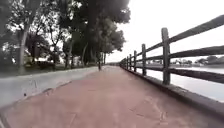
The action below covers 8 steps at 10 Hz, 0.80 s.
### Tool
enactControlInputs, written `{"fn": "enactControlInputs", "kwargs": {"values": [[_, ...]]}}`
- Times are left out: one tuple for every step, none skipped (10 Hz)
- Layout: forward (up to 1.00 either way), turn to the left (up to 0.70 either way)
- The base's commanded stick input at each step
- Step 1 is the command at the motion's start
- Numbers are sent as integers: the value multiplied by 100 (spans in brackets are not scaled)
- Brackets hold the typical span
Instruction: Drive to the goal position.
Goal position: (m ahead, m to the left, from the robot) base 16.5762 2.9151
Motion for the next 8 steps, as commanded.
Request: {"fn": "enactControlInputs", "kwargs": {"values": [[100, 0], [100, 0], [100, 0], [100, 0], [100, 0], [100, 0], [100, 0], [100, 0]]}}
